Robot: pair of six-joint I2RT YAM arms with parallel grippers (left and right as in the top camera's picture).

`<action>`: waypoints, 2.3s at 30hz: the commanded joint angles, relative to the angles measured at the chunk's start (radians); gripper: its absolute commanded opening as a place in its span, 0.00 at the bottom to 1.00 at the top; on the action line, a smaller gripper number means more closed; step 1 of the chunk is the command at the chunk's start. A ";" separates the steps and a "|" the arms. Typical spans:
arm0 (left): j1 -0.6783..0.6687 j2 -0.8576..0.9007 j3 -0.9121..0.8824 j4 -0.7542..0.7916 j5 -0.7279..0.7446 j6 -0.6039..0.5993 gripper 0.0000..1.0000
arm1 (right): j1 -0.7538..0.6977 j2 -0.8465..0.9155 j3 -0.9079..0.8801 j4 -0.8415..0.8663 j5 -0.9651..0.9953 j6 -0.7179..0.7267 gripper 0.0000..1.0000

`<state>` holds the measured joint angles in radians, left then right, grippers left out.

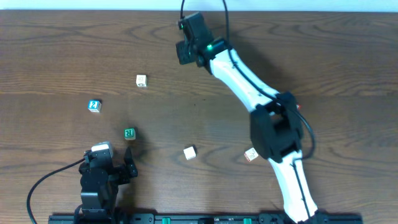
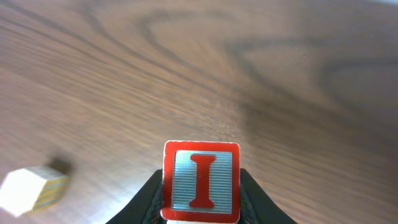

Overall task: Spell out Ai2
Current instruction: 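Carry the 'I' block toward the table center and lower it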

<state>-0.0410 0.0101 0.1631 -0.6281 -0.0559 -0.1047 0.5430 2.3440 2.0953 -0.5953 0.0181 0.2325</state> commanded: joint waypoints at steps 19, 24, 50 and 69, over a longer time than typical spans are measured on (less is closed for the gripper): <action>0.002 -0.006 -0.009 -0.003 -0.006 -0.004 0.95 | -0.018 -0.565 -0.675 0.072 0.019 0.068 0.09; 0.002 -0.006 -0.009 -0.003 -0.006 -0.004 0.95 | 0.067 -0.489 -0.751 0.086 0.114 0.146 0.09; 0.002 -0.006 -0.009 -0.003 -0.006 -0.004 0.96 | 0.111 -0.299 -0.751 0.139 0.184 0.328 0.19; 0.002 -0.006 -0.009 -0.003 -0.006 -0.004 0.95 | 0.093 -0.282 -0.751 0.145 0.180 0.351 0.20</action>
<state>-0.0410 0.0101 0.1631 -0.6281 -0.0559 -0.1047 0.6323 2.0445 1.3449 -0.4530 0.1909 0.5564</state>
